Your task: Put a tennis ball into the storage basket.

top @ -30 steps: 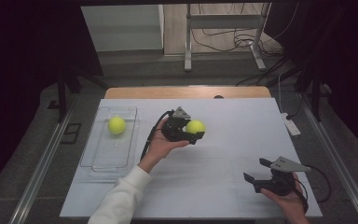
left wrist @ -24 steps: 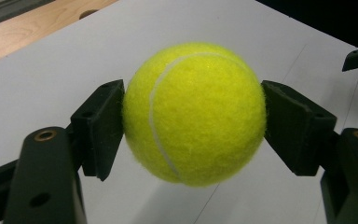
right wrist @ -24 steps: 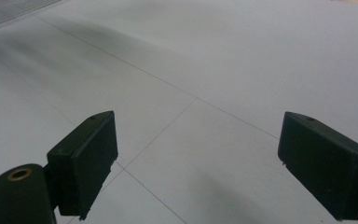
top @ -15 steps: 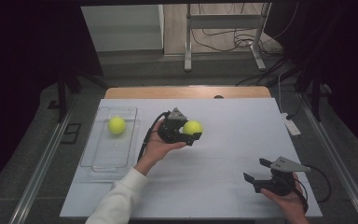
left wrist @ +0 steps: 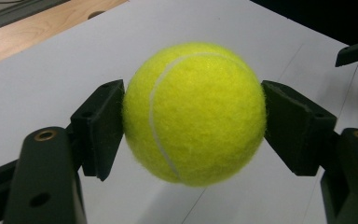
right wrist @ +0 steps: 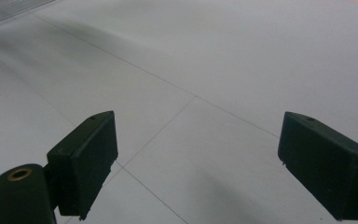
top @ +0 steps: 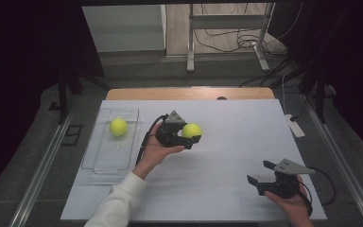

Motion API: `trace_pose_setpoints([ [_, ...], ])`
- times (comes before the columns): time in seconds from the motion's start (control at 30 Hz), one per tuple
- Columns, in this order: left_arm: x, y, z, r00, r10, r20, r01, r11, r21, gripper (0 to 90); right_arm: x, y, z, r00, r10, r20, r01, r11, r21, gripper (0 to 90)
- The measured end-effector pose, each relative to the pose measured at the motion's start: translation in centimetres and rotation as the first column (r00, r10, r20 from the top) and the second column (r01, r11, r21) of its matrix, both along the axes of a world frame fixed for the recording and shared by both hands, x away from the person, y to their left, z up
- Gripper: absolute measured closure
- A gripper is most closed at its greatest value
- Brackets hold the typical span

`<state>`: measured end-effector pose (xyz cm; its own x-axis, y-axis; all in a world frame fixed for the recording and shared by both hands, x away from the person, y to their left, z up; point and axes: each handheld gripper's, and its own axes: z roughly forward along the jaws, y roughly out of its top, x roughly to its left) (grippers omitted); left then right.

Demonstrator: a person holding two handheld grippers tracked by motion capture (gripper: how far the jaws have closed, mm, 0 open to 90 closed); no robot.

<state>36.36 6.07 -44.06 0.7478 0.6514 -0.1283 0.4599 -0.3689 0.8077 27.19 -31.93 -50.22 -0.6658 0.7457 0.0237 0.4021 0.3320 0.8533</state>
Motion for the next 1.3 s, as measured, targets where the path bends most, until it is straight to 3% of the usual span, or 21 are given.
trace_pose_setpoints([
  [1.3,-1.3,2.8,2.2,0.998,0.034,0.053,-0.031,0.998,-0.056,26.8,-0.2,-0.1,0.2,1.0,0.002,0.009,-0.002,1.0,0.001,12.6],
])
